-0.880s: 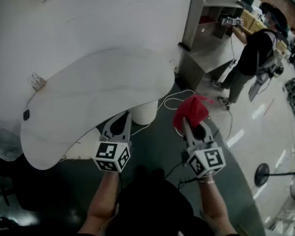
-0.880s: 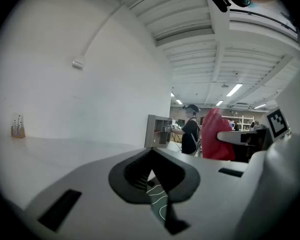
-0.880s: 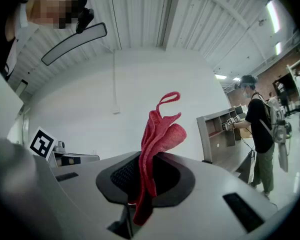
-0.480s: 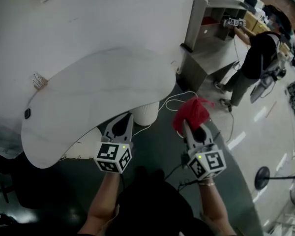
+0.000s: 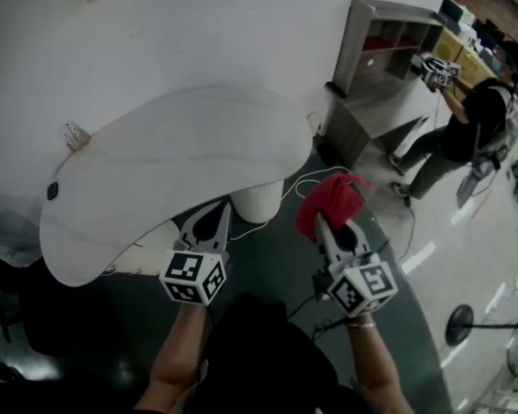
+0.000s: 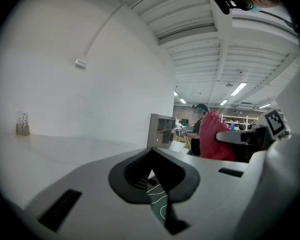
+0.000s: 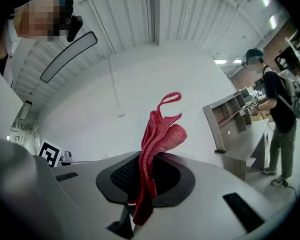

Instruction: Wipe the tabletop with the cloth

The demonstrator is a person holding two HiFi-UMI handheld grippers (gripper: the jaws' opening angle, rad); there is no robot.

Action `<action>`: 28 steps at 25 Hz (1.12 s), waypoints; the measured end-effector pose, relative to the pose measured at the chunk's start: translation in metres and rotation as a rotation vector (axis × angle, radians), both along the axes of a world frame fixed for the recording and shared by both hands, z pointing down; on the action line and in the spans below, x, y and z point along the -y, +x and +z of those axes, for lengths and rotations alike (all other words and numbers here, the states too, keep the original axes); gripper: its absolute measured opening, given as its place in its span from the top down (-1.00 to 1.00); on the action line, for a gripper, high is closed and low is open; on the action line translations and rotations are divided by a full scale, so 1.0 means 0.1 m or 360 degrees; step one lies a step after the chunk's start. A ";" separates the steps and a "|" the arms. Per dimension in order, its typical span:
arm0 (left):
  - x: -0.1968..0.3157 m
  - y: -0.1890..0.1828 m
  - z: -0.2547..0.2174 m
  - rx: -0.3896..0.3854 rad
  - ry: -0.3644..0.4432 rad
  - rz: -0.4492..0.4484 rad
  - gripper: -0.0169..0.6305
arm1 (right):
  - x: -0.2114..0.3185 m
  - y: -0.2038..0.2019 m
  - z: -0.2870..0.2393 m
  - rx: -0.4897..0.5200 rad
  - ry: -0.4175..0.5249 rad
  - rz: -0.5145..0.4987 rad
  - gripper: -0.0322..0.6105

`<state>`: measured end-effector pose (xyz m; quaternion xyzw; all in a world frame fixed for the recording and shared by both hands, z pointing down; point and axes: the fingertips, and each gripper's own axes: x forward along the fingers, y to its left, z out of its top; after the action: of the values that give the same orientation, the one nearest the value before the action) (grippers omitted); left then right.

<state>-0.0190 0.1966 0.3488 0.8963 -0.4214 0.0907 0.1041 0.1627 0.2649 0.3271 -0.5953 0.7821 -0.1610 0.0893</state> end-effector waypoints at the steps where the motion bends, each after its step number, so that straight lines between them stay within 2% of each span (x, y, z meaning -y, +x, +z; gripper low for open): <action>1: 0.00 -0.02 -0.01 0.0001 0.0006 -0.0013 0.94 | 0.02 -0.01 0.00 0.0017 0.0000 -0.0015 0.74; 6: 0.09 -0.06 0.06 0.0031 -0.0019 -0.0045 0.94 | 0.15 -0.01 0.10 0.0086 -0.0036 -0.0068 0.74; 11: 0.51 -0.12 0.16 0.0053 -0.0039 -0.0049 0.94 | 0.57 -0.07 0.13 0.0088 -0.0059 -0.0064 0.74; 18: 1.54 -0.08 0.33 0.0015 -0.0078 -0.0036 0.94 | 1.48 -0.21 0.18 0.0137 -0.0105 -0.0119 0.74; 28: 2.84 -0.22 0.38 -0.0056 -0.0155 -0.0019 0.94 | 2.89 -0.51 0.25 0.0279 -0.0294 -0.0217 0.74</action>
<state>-0.0405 -0.0870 0.3871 0.8891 -0.4198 0.0948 0.1556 0.1113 -0.0242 0.3522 -0.5302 0.7918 -0.2895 0.0909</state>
